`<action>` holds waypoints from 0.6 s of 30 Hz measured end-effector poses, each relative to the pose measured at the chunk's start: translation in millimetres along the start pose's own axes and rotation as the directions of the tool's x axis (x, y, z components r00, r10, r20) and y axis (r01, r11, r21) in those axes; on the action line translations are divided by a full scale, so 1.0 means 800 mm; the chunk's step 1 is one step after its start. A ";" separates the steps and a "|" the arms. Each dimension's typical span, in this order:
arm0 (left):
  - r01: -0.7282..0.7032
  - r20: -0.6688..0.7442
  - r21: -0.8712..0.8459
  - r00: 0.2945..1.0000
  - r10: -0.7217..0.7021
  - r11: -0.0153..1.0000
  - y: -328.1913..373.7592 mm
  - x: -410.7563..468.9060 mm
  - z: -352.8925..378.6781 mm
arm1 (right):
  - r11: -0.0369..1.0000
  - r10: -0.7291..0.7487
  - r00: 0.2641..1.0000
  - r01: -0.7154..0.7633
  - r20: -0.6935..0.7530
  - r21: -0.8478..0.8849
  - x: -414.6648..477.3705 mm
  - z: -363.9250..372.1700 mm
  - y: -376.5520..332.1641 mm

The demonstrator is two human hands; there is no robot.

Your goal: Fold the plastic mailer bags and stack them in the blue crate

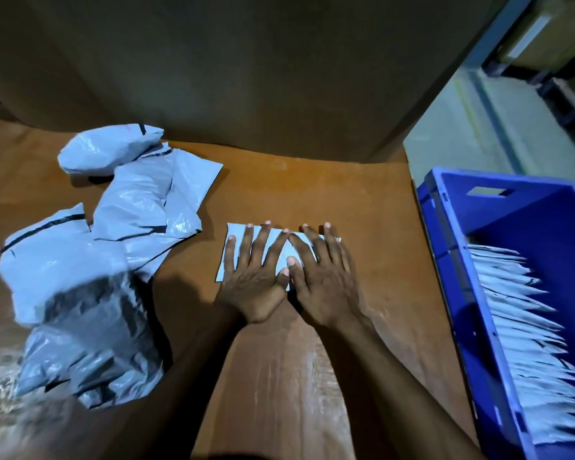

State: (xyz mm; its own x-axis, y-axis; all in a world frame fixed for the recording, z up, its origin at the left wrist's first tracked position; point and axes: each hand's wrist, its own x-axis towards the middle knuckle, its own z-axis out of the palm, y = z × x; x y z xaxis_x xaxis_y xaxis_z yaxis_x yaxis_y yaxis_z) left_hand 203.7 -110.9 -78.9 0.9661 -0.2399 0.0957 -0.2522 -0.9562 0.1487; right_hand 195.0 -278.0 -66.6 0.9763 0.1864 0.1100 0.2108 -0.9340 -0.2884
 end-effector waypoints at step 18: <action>-0.008 -0.167 -0.071 0.986 -0.004 0.997 -0.029 0.072 -0.018 | 0.982 0.138 0.941 -0.171 -0.310 -0.083 0.062 0.022 -0.023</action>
State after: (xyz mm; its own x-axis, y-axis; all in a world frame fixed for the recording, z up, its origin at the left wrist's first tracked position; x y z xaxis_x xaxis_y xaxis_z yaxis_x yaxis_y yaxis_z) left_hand 264.2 -100.2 -62.7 0.9442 -0.2044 0.2583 -0.2630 -0.9400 0.2175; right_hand 240.4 -245.9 -72.6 0.9322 -0.0476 0.3588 0.0361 -0.9741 -0.2232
